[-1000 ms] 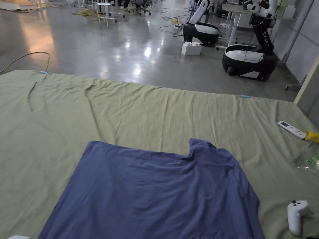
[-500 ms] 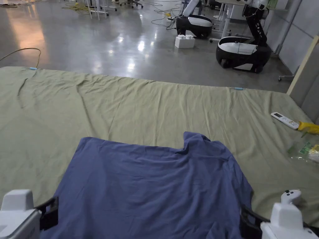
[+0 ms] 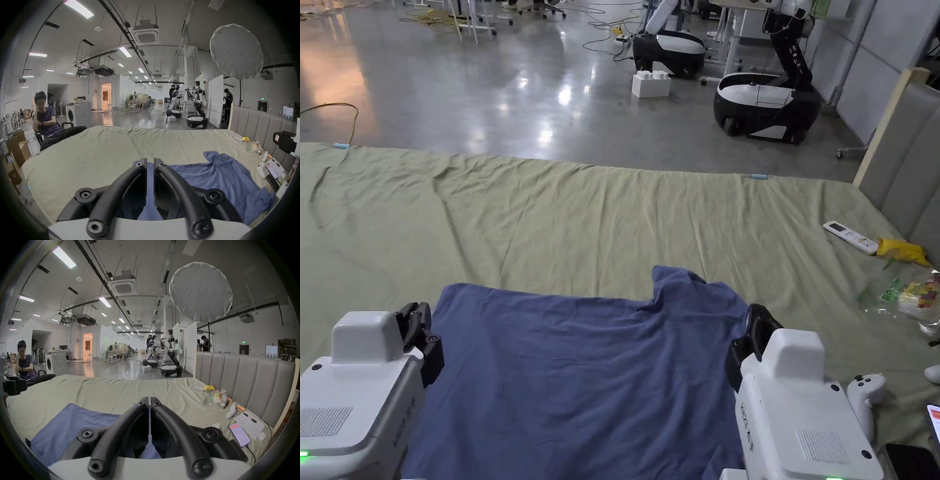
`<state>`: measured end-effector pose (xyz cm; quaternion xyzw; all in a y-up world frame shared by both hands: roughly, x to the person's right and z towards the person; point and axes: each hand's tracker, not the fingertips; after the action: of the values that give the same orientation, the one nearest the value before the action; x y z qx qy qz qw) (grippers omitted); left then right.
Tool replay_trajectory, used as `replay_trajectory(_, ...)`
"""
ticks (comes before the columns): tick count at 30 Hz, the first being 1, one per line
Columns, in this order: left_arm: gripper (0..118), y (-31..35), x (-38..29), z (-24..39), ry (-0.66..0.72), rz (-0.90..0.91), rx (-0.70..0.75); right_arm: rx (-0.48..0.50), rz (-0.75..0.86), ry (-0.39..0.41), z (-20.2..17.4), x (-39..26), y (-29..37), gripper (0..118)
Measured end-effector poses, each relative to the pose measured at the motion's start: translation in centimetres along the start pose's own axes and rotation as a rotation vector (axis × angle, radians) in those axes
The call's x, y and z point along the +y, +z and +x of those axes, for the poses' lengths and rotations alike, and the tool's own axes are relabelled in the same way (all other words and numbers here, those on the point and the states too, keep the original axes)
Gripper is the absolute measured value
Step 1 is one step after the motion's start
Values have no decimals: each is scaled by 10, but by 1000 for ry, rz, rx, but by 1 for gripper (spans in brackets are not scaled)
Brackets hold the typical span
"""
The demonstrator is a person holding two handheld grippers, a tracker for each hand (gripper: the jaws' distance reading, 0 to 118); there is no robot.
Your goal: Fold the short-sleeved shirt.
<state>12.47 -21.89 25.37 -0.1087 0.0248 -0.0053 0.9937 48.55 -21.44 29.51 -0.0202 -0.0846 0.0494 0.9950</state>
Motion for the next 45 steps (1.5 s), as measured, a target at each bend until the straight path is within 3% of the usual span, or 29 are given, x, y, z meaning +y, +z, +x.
replay_trajectory(9, 2, 10, 1, -20, 47, -32, -20, 26, -41, -4, -3, -3, -1, 0)
replay_trajectory(24, 3, 24, -82, -118, 102, -581, -20, 61, -178, -11, -4, -37, -2, 0)
replay_trajectory(25, 7, 22, -88, -120, 114, -611, -18, 65, -187, -11, -5, -39, -2, 0)
replay_trajectory(29, 55, 12, -107, -120, 153, -700, -17, 77, -210, -4, -8, -45, -1, 0)
replay_trajectory(30, 57, 8, -112, -119, 154, -727, -8, 79, -215, -2, -8, -46, -1, 0)
replay_trajectory(35, 55, -17, -140, -112, 109, -849, 56, 83, -241, 8, -5, -52, 1, 0)
replay_trajectory(41, 43, -16, -147, -99, 67, -822, 30, 63, -276, -10, 10, -60, 9, 0)
replay_trajectory(43, 18, -17, -146, -95, 61, -823, 3, 50, -288, -29, 18, -61, 12, 0)
replay_trajectory(44, 11, -19, -147, -91, 50, -835, -10, 32, -332, -70, 22, -65, 14, 0)
replay_trajectory(45, 10, -20, -147, -89, 25, -843, -13, 14, -290, -35, 26, -62, 16, 0)
